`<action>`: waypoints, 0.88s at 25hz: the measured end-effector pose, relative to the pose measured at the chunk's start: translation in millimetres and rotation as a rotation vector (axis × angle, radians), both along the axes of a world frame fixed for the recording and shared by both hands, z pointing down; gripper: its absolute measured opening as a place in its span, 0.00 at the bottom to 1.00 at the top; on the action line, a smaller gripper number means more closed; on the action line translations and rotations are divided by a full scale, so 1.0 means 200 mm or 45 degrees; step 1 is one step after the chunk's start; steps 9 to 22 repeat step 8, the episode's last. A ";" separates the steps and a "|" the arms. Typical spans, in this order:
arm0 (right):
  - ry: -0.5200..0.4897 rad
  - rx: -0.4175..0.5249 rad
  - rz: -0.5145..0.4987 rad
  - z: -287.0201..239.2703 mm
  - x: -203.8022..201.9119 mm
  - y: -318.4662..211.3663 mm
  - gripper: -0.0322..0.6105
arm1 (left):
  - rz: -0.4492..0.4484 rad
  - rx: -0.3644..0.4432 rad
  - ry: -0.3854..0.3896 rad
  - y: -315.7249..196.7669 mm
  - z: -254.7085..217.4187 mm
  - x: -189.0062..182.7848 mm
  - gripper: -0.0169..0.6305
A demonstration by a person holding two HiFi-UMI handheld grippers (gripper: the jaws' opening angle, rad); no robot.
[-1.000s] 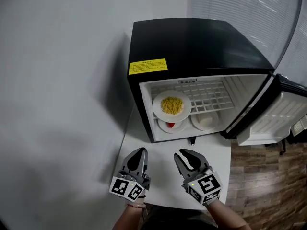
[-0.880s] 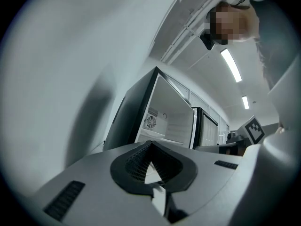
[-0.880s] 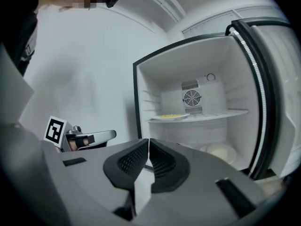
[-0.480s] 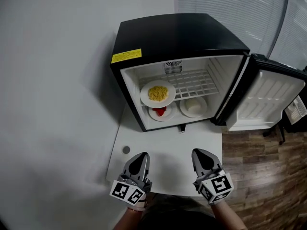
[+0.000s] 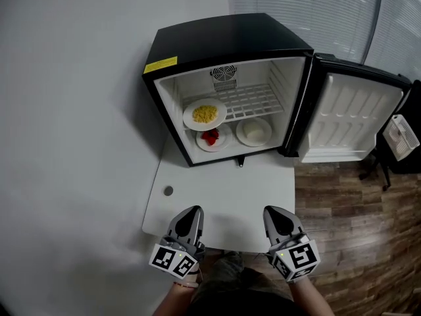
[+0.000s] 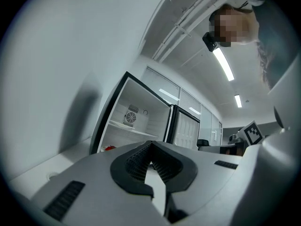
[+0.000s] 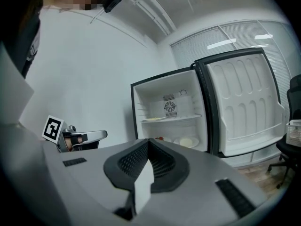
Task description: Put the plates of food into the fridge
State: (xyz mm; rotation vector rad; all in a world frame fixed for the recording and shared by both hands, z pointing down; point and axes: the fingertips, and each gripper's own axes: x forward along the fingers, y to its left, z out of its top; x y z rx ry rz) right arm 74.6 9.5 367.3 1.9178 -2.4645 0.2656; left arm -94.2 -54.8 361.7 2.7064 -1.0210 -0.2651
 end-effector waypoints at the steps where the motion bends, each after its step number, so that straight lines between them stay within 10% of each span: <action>1: -0.011 0.001 -0.001 0.01 -0.01 0.03 0.06 | 0.007 -0.007 -0.007 0.04 0.01 0.00 0.04; 22: -0.058 -0.020 0.002 0.04 0.01 0.23 0.06 | 0.015 -0.021 -0.027 0.22 0.02 0.01 0.04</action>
